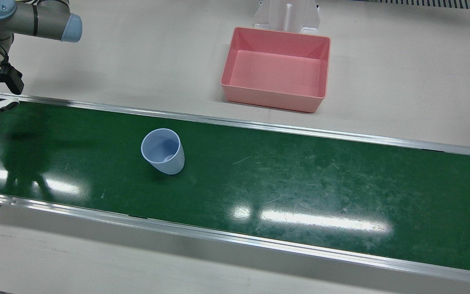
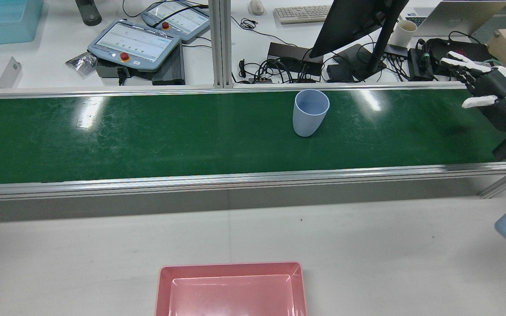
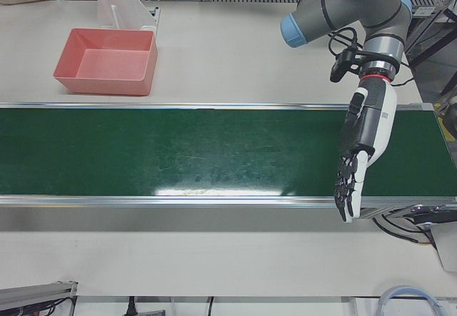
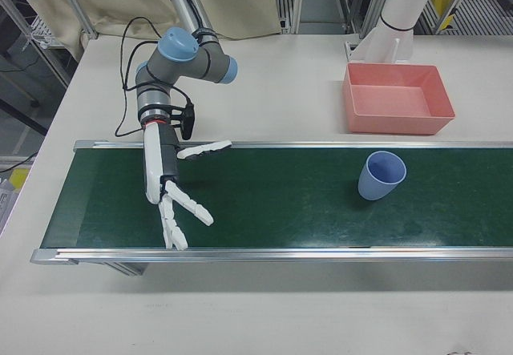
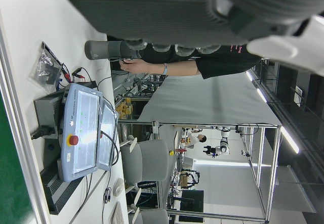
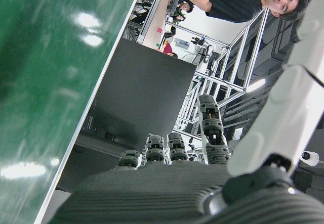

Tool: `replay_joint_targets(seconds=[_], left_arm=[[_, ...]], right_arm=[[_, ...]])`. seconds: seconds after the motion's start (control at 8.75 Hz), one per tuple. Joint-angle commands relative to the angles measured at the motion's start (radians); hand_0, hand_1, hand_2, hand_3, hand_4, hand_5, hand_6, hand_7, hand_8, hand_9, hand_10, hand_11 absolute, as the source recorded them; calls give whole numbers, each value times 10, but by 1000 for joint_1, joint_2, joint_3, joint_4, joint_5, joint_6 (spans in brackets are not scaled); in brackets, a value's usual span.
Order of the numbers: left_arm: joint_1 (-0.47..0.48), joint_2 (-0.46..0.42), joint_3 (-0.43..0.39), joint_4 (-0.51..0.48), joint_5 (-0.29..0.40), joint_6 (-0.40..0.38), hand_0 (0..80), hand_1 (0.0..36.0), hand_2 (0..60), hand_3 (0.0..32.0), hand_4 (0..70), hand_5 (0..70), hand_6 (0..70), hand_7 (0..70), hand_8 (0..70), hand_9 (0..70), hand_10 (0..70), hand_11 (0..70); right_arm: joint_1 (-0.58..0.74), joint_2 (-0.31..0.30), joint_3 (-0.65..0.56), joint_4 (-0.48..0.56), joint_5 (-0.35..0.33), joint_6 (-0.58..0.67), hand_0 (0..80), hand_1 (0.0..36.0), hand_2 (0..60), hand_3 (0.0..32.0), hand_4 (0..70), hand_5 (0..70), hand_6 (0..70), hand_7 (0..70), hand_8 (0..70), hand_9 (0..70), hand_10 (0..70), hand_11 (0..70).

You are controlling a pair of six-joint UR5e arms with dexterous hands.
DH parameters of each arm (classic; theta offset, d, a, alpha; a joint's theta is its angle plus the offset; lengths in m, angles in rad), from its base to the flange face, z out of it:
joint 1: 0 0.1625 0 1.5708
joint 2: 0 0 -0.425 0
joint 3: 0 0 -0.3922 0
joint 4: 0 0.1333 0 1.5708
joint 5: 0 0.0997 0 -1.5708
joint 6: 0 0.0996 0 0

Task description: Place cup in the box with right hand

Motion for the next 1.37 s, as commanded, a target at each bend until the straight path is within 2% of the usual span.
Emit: replay_joint_targets(seconds=[0.0, 0.11, 0.23, 0.34, 0.46, 0.57, 0.91, 1.03, 1.14, 1.26], left_arm=[[0, 0, 0, -1, 0, 1, 0, 0, 0, 0, 0, 0, 0, 0, 0, 0, 0, 0], [0, 0, 0, -1, 0, 1, 0, 0, 0, 0, 0, 0, 0, 0, 0, 0, 0, 0], [0, 0, 0, 0, 0, 1, 0, 0, 0, 0, 0, 0, 0, 0, 0, 0, 0, 0], [0, 0, 0, 0, 0, -1, 0, 0, 0, 0, 0, 0, 0, 0, 0, 0, 0, 0], [0, 0, 0, -1, 0, -1, 0, 0, 0, 0, 0, 0, 0, 0, 0, 0, 0, 0], [0, 0, 0, 0, 0, -1, 0, 0, 0, 0, 0, 0, 0, 0, 0, 0, 0, 0], [0, 0, -1, 0, 0, 1, 0, 0, 0, 0, 0, 0, 0, 0, 0, 0, 0, 0], [0, 0, -1, 0, 0, -1, 0, 0, 0, 0, 0, 0, 0, 0, 0, 0, 0, 0], [0, 0, -1, 0, 0, 1, 0, 0, 0, 0, 0, 0, 0, 0, 0, 0, 0, 0], [0, 0, -1, 0, 0, -1, 0, 0, 0, 0, 0, 0, 0, 0, 0, 0, 0, 0]], right_arm=[[-21, 0, 13, -6, 2, -1, 456, 54, 6, 0, 149, 32, 43, 173, 50, 116, 24, 45], [-27, 0, 15, -6, 2, -1, 448, 65, 38, 0, 127, 33, 43, 170, 48, 111, 25, 47], [-42, 2, 15, -6, 2, -2, 448, 64, 38, 0, 125, 32, 42, 168, 48, 111, 25, 46], [-51, 3, 15, -6, 2, -4, 457, 55, 2, 0, 139, 32, 43, 173, 47, 111, 24, 46], [-59, 3, 15, -6, 2, -7, 406, 109, 221, 0, 71, 32, 43, 176, 47, 111, 26, 48], [-67, 5, 15, -6, 3, -7, 439, 73, 76, 0, 119, 32, 43, 176, 46, 110, 26, 48], [-82, 12, 16, -6, 3, -9, 456, 53, 6, 0, 143, 32, 44, 176, 48, 113, 28, 50], [-90, 12, 16, -4, 3, -9, 447, 62, 42, 0, 133, 32, 44, 178, 48, 114, 28, 50], [-99, 12, 18, -4, 3, -10, 456, 53, 6, 0, 148, 32, 44, 180, 48, 113, 27, 50], [-105, 12, 33, -4, 5, -22, 430, 80, 118, 0, 118, 31, 45, 184, 49, 116, 27, 49]])
